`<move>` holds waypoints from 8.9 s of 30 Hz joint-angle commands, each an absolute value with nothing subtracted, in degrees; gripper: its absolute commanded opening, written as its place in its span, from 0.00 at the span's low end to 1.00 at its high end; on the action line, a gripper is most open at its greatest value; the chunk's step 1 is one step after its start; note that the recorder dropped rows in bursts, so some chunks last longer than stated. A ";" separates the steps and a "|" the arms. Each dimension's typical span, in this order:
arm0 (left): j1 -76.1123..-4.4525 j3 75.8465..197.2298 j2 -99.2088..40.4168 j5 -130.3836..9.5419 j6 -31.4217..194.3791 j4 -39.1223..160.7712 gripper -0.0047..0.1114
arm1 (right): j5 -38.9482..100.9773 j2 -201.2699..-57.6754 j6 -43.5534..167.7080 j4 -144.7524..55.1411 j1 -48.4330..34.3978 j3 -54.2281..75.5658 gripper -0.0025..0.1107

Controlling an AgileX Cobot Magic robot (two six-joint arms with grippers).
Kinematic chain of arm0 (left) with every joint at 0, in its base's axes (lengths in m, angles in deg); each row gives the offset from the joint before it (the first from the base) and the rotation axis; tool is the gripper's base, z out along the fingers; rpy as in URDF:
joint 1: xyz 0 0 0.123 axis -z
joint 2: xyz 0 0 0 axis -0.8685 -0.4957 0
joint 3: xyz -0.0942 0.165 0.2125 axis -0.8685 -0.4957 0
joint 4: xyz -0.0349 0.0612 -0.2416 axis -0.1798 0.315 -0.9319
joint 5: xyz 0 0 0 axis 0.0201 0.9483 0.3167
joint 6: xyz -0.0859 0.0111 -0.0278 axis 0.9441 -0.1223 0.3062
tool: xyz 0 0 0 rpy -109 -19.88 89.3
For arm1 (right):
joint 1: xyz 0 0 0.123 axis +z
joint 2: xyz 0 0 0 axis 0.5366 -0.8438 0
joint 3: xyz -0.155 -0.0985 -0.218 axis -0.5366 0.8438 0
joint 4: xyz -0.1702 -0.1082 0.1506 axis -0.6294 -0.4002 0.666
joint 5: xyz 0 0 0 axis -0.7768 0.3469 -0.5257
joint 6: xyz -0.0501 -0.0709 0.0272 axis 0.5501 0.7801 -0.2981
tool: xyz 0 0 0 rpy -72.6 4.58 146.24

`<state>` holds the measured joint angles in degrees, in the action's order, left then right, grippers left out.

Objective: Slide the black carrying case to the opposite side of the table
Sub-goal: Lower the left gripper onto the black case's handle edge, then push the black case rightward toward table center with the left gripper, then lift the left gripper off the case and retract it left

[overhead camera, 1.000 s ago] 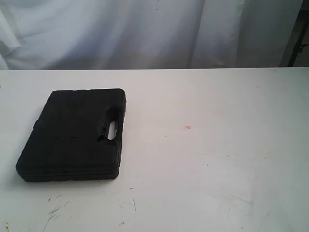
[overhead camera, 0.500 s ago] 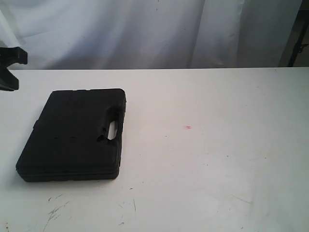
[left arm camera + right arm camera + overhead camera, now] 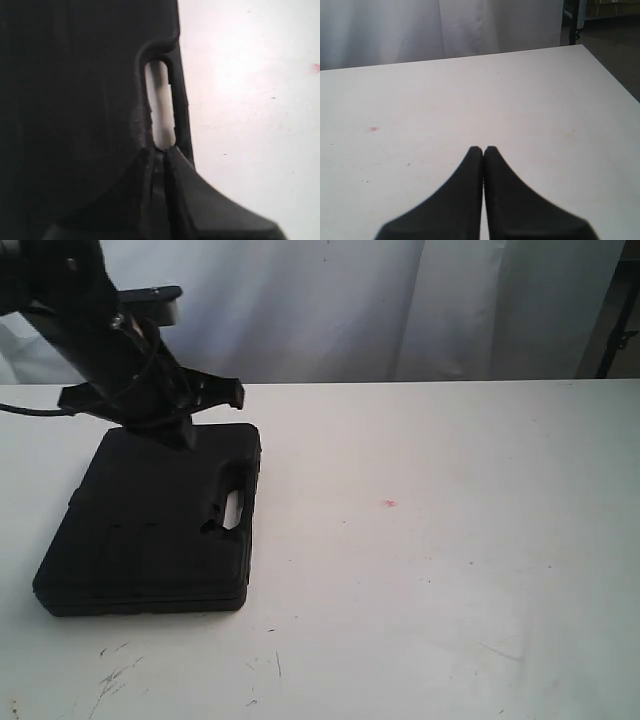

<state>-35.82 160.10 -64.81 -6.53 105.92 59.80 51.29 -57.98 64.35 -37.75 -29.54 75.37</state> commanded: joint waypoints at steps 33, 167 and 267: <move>-32.28 177.50 -90.80 -4.12 115.41 60.82 0.34 | 50.82 -57.68 64.35 -37.85 -29.40 75.57 0.02; -18.03 189.51 -97.73 -18.41 118.88 41.91 0.24 | 50.82 -57.68 64.35 -37.85 -29.40 75.57 0.02; -18.03 142.41 -37.11 -18.63 115.45 83.67 0.04 | 50.82 -57.68 64.35 -37.85 -29.40 75.57 0.02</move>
